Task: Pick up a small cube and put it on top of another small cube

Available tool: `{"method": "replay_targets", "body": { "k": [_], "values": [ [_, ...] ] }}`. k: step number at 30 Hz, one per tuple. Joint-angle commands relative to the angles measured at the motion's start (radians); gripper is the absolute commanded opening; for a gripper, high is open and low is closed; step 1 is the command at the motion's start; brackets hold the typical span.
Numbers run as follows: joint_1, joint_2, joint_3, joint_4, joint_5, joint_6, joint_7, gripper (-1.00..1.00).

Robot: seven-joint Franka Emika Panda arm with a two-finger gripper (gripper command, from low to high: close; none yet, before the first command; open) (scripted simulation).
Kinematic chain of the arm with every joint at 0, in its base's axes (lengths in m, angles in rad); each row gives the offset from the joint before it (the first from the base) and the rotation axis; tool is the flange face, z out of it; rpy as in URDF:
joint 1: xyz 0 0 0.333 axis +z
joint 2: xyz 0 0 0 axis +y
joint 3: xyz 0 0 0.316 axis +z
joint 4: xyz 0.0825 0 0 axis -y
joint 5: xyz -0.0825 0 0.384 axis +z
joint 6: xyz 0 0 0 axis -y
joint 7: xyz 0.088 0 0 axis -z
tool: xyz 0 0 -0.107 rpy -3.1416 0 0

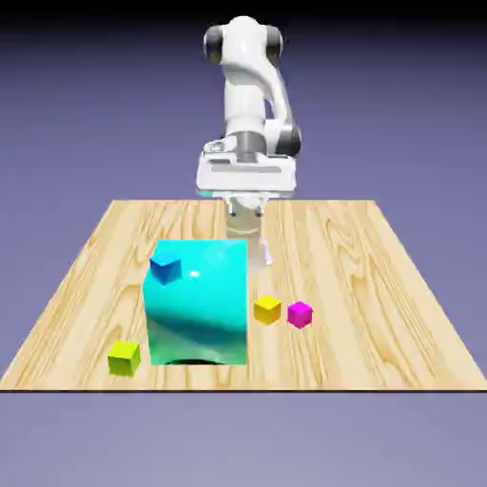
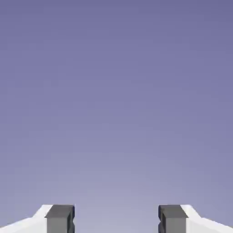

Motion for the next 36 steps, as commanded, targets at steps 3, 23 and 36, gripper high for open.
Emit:
{"method": "replay_targets", "body": {
  "k": [3,23,36],
  "values": [
    [-0.065,0.106,0.109,0.05,0.035,-0.049,0.068,0.0],
    [-0.318,0.619,0.625,0.072,0.573,-0.416,0.625,0.0],
    [-0.209,0.876,0.549,0.019,0.657,-0.169,0.648,0.0]
  ]
}}
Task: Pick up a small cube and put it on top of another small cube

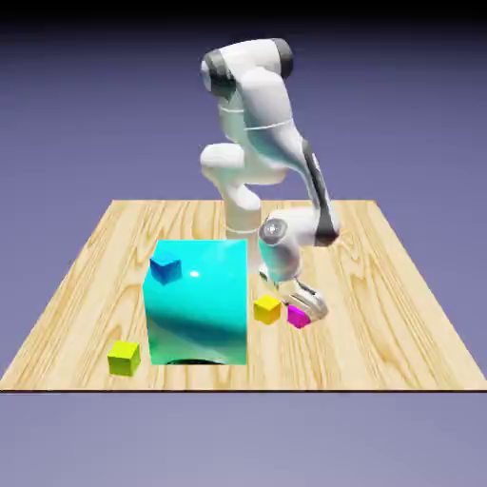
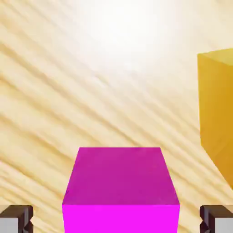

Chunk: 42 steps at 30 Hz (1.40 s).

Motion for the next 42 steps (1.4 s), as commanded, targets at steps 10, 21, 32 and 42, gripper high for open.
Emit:
{"method": "replay_targets", "body": {
  "k": [10,21,32,42],
  "values": [
    [-0.069,-0.29,0.037,-0.027,0.009,-0.268,0.019,-1.0],
    [-0.053,-0.277,-0.094,0.299,-0.204,-0.589,0.157,-1.0],
    [-0.297,-0.498,-0.461,0.522,-0.263,-0.911,0.57,-1.0],
    [-0.344,-0.499,-0.503,0.397,-0.185,-0.748,0.618,1.0]
  ]
}}
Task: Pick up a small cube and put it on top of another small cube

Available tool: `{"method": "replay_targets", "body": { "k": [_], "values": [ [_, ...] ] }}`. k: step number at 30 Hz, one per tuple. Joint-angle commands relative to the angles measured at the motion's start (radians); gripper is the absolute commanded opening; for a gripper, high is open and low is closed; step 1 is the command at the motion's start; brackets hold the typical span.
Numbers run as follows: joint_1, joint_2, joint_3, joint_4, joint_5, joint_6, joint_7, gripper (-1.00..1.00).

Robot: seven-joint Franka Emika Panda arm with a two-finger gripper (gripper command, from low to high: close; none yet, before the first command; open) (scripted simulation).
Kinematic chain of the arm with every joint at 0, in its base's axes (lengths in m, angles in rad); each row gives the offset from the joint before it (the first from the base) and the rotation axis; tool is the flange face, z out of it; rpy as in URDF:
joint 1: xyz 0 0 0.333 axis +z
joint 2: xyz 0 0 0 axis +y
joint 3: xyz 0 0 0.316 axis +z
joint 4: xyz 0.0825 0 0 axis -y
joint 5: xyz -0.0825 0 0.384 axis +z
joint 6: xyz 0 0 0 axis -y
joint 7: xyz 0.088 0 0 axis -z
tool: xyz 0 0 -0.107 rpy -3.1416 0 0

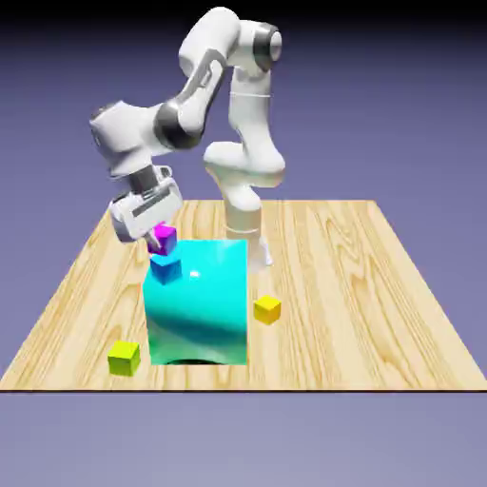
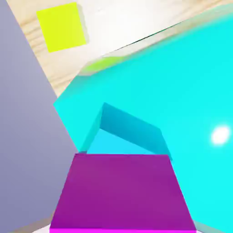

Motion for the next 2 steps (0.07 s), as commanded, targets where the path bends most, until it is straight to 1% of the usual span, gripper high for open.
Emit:
{"method": "replay_targets", "body": {
  "k": [1,2],
  "values": [
    [0.0,0.0,0.0,0.0,0.0,0.0,0.0,1.0],
    [-0.006,-0.016,-0.007,0.027,-0.011,-0.043,0.008,1.0]
  ]
}}
